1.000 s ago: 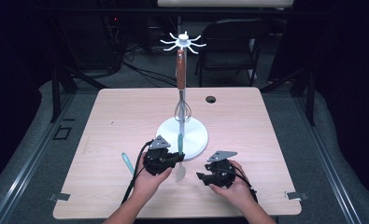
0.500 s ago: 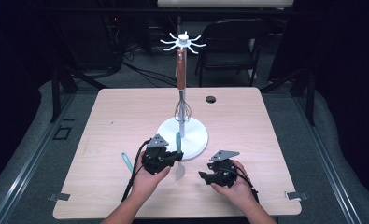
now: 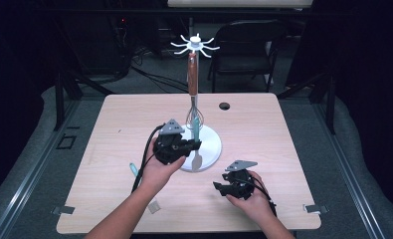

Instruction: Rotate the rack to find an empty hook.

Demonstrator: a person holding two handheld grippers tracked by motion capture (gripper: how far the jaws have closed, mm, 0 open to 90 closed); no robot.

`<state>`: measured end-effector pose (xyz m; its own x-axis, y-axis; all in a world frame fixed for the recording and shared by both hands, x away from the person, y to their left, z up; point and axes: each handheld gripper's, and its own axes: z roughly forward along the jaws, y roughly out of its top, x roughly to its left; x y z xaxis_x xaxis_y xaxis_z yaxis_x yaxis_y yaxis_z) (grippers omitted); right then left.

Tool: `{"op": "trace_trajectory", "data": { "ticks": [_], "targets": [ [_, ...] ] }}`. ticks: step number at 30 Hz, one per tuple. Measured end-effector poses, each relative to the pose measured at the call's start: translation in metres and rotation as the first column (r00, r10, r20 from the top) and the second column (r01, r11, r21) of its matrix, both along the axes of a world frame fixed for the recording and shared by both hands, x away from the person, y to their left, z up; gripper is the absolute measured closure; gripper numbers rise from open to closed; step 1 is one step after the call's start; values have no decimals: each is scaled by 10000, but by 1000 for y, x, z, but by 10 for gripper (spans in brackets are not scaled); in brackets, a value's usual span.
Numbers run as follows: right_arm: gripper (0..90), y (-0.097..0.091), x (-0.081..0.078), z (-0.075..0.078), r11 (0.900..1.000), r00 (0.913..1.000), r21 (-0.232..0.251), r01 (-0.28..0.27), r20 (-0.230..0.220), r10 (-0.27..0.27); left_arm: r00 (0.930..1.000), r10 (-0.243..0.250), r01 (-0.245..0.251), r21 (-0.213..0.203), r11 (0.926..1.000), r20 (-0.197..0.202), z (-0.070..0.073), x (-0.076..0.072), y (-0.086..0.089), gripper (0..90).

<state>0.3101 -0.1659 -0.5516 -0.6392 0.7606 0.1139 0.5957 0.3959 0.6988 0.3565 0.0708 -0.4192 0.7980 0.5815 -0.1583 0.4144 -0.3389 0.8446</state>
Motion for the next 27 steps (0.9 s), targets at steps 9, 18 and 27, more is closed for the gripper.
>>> {"op": "trace_trajectory", "data": {
  "ticks": [9, 18, 27],
  "targets": [
    [511, -6, 1, 0, 9998, 9999, 138, 141, 3, -142, 9993, -141, 148, -181, 9997, 350, 56, 23, -19, 846],
    [513, -7, 0, -1, 9997, 9997, 54, 249, 18, -249, 9974, -396, 409, -214, 9989, 596, 93, 36, -38, 847],
    [515, -12, 0, 0, 9994, 9994, 133, 328, 63, -329, 9983, 59, -32, -470, 9989, 572, 111, 52, -37, 847]
  ]
}}
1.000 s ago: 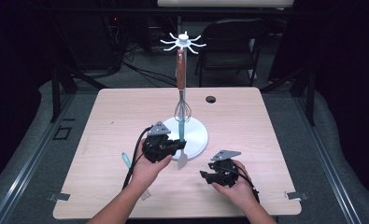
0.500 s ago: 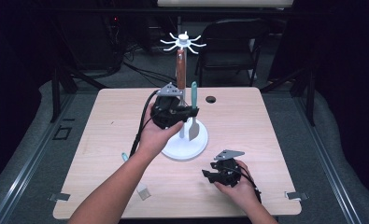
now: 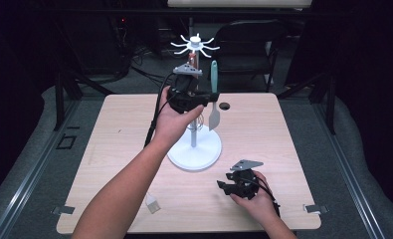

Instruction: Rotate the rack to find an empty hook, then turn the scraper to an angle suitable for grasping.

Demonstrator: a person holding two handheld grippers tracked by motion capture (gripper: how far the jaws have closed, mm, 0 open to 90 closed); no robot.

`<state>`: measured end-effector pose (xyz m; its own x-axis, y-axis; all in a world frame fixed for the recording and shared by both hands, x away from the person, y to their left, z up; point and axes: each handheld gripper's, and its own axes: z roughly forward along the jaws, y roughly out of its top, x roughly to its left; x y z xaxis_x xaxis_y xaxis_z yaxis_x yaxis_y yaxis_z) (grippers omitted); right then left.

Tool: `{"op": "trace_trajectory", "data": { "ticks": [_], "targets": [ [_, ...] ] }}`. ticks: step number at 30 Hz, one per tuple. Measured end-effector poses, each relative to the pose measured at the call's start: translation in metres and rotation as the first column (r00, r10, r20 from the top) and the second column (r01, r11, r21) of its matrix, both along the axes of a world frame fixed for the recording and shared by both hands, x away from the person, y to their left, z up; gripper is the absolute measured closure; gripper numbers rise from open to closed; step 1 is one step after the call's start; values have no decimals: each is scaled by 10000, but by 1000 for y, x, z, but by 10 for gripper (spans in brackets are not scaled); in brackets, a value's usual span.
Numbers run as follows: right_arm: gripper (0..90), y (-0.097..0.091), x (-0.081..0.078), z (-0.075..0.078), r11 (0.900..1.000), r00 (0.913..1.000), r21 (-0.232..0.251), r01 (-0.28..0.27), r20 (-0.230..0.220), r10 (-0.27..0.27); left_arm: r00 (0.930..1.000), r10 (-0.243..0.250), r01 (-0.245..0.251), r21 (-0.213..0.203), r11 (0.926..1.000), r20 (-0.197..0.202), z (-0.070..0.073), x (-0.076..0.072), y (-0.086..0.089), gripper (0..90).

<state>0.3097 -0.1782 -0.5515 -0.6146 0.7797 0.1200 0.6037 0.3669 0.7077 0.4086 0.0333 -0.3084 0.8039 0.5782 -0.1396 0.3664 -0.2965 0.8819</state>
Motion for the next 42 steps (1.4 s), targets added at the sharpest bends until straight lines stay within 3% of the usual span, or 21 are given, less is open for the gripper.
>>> {"op": "trace_trajectory", "data": {
  "ticks": [8, 9, 10, 12, 13, 20, 23, 31, 42],
  "targets": [
    [515, -1, -2, -1, 10000, 10000, -53, -11, 3, 11, 9998, 101, -105, -251, 9996, -143, 7, 7, 1, 847],
    [515, -2, -2, 1, 9993, 10000, -378, -72, 7, 73, 9996, 217, -222, -287, 9993, -197, 7, 9, 2, 847],
    [515, -1, -3, -1, 10000, 10000, -54, -8, 11, 8, 9994, 256, -264, -358, 9990, -229, 6, 10, 3, 846],
    [515, -3, -4, 1, 9993, 10000, -365, -28, 4, 28, 9991, 324, -333, -354, 9988, -260, 6, 11, 3, 847],
    [515, -2, -5, -1, 10000, 10000, -73, 17, 13, -17, 9990, 330, -340, -332, 9989, -295, 5, 12, 3, 846],
    [515, -2, -5, -2, 9999, 10000, -139, 19, 30, -19, 9979, 585, -596, -419, 9973, -275, -1, 13, 6, 839],
    [515, -1, -5, -2, 9999, 10000, -116, 13, 24, -13, 9975, 710, -708, -296, 9970, 29, -3, 8, 5, 748],
    [515, 0, -5, -2, 9999, 10000, -121, -1, 60, 2, 9954, 844, -848, 63, 9964, 458, -7, -6, 6, 680],
    [513, 0, -4, -1, 9998, 9999, -153, 108, 47, -108, 9965, 790, -798, 329, 9963, 261, -27, -23, 23, 670]
  ]
}}
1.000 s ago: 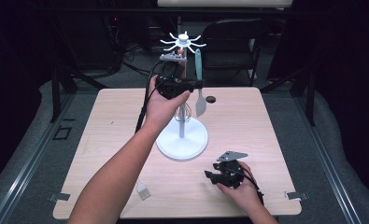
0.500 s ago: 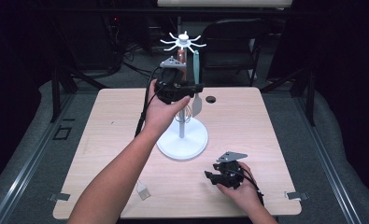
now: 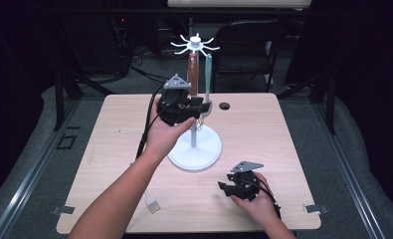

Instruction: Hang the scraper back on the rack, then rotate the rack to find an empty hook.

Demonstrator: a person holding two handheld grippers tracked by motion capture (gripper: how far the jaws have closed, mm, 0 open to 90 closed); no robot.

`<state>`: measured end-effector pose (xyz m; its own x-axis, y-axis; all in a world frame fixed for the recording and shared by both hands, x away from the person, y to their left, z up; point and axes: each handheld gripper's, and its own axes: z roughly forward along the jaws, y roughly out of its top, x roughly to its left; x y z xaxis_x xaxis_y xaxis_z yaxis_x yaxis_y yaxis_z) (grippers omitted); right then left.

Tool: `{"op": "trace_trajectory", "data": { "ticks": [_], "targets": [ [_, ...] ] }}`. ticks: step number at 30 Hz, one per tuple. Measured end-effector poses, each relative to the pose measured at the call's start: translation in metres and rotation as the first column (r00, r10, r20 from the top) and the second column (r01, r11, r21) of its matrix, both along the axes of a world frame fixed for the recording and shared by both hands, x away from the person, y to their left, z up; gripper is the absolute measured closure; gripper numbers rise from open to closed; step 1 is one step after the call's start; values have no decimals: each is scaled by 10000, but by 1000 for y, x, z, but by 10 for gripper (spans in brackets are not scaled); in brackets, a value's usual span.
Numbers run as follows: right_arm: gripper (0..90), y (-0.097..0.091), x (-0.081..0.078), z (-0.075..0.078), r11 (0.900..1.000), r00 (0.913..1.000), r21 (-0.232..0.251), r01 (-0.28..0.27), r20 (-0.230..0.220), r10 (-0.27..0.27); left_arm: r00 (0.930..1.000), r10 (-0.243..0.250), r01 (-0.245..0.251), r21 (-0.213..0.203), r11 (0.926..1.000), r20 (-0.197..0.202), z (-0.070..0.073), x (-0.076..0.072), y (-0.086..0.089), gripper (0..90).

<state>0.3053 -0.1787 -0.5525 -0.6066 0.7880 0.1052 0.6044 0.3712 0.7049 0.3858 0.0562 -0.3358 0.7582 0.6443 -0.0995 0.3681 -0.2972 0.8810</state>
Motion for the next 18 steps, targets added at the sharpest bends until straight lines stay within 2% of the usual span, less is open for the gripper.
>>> {"op": "trace_trajectory", "data": {
  "ticks": [2, 3, 5, 6, 9, 10, 11, 12, 13, 14, 15, 16, 17, 18],
  "targets": [
    [507, 1, 1, 0, 10000, 10000, 0, -9, 90, 9, 9999, -48, 47, -29, 10000, -96, -10, -5, 7, 669],
    [507, 1, 1, 0, 10000, 10000, 0, -9, 90, 9, 9999, -48, 47, -29, 10000, -96, -10, -5, 7, 669],
    [507, 2, 2, 0, 10000, 10000, 9, -15, 20, 15, 9996, -53, 54, 29, 10000, -279, -24, -10, 16, 669],
    [507, 2, 2, 0, 10000, 10000, 9, -15, 20, 15, 9996, -53, 54, 29, 10000, -279, -24, -10, 16, 669],
    [516, 2, 3, 2, 9999, 10000, 158, 5, 16, -5, 9980, 74, -86, -185, 9998, -626, -45, -17, 33, 669],
    [516, 2, 3, 2, 9999, 10000, 158, 5, 16, -5, 9980, 74, -86, -185, 9998, -626, -45, -17, 33, 669],
    [547, 0, 5, 4, 9999, 10000, 147, -38, 10, 38, 9964, 243, -263, -230, 9994, -814, -57, -20, 43, 670],
    [547, 0, 5, 4, 9999, 10000, 147, -38, 10, 38, 9964, 243, -263, -230, 9994, -814, -57, -20, 43, 670],
    [574, -1, 7, 7, 9998, 10000, 191, -49, 58, 47, 9949, 487, -498, -104, 9987, -885, -69, -23, 54, 672],
    [589, -3, 9, 11, 9998, 9999, -142, -131, 60, 132, 9937, 624, -640, -140, 9979, -930, -75, -25, 61, 672],
    [603, -1, 9, 10, 9997, 9999, 215, -66, 106, 64, 9923, 679, -705, -212, 9973, -1038, -81, -27, 67, 673],
    [603, -1, 9, 10, 9997, 9999, 215, -66, 106, 64, 9923, 679, -705, -212, 9973, -1038, -81, -27, 67, 674],
    [630, -3, 11, 15, 9997, 9998, 194, -154, 123, 151, 9880, 874, -935, -432, 9947, -1274, -93, -32, 80, 673],
    [641, -3, 11, 16, 9994, 9998, 299, -152, 149, 147, 9858, 1065, -1130, -436, 9926, -1295, -99, -34, 86, 673]
  ]
}}
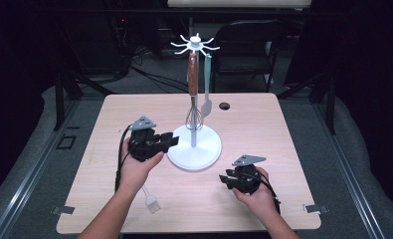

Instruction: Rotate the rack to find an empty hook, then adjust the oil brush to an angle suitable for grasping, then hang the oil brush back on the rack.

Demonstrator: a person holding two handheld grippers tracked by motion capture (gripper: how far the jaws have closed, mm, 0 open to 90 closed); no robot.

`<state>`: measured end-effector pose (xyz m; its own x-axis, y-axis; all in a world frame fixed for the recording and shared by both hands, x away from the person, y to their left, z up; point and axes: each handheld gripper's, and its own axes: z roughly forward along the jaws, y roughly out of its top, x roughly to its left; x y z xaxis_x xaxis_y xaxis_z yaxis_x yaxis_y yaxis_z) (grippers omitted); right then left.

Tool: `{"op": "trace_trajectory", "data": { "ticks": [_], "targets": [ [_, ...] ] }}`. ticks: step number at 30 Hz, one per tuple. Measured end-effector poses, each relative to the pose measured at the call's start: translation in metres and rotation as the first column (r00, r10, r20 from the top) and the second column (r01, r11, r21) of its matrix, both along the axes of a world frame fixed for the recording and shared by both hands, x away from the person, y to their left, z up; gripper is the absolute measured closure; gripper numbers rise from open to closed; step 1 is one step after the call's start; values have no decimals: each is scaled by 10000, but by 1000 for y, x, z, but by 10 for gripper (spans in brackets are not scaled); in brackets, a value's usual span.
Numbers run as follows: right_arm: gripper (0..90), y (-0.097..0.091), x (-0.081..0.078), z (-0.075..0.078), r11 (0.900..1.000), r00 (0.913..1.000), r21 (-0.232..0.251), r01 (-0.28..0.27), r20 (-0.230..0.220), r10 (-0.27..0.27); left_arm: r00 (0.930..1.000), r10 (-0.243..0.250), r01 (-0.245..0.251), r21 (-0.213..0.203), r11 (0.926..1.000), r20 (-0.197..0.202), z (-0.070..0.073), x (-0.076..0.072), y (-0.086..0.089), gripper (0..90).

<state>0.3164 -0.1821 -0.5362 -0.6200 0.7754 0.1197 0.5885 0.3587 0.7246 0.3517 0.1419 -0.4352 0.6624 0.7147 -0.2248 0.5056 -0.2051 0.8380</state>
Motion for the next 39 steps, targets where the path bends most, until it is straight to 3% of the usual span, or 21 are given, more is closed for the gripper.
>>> {"op": "trace_trajectory", "data": {
  "ticks": [4, 5, 6, 7, 8, 17, 27, 29, 34, 35, 39],
  "targets": [
    [672, -3, 4, 9, 10000, 9999, -36, -22, 112, 23, 9985, 466, -464, 88, 9989, -269, -22, -7, 20, 661],
    [676, -5, 5, 13, 9998, 9999, -210, 25, 123, -22, 9985, 466, -464, 88, 9989, -269, -22, -7, 20, 659],
    [681, -4, 6, 14, 9999, 9997, 90, 119, 201, -121, 9972, 660, -659, 20, 9978, -356, -28, -9, 24, 657],
    [688, -5, 7, 19, 9997, 9997, -236, 66, 231, -61, 9955, 861, -854, 191, 9962, -406, -36, -12, 29, 652],
    [701, -4, 8, 20, 9999, 9995, 14, 107, 283, -107, 9944, 978, -968, 268, 9949, -400, -40, -13, 31, 649],
    [812, 1, 16, 43, 9999, 9966, -104, 19, 824, -10, 9921, 1042, -1002, 588, 9932, -692, -66, -17, 42, 630],
    [859, 7, 27, 67, 9995, 9934, -189, -243, 1117, 262, 9904, 1105, -1058, 591, 9926, -835, -70, -18, 46, 620],
    [898, 10, 32, 78, 9991, 9924, -250, -350, 1172, 377, 9902, 1112, -1066, 578, 9926, -841, -71, -19, 46, 615],
    [900, 13, 42, 99, 9986, 9896, -220, -471, 1353, 497, 9897, 1165, -1119, 578, 9920, -829, -72, -19, 47, 612],
    [900, 14, 46, 111, 9984, 9875, -215, -528, 1476, 554, 9893, 1200, -1155, 577, 9916, -825, -73, -20, 48, 612],
    [900, 17, 56, 134, 9984, 9831, -206, -536, 1743, 563, 9888, 1247, -1200, 595, 9910, -826, -73, -22, 49, 612]
  ]
}}
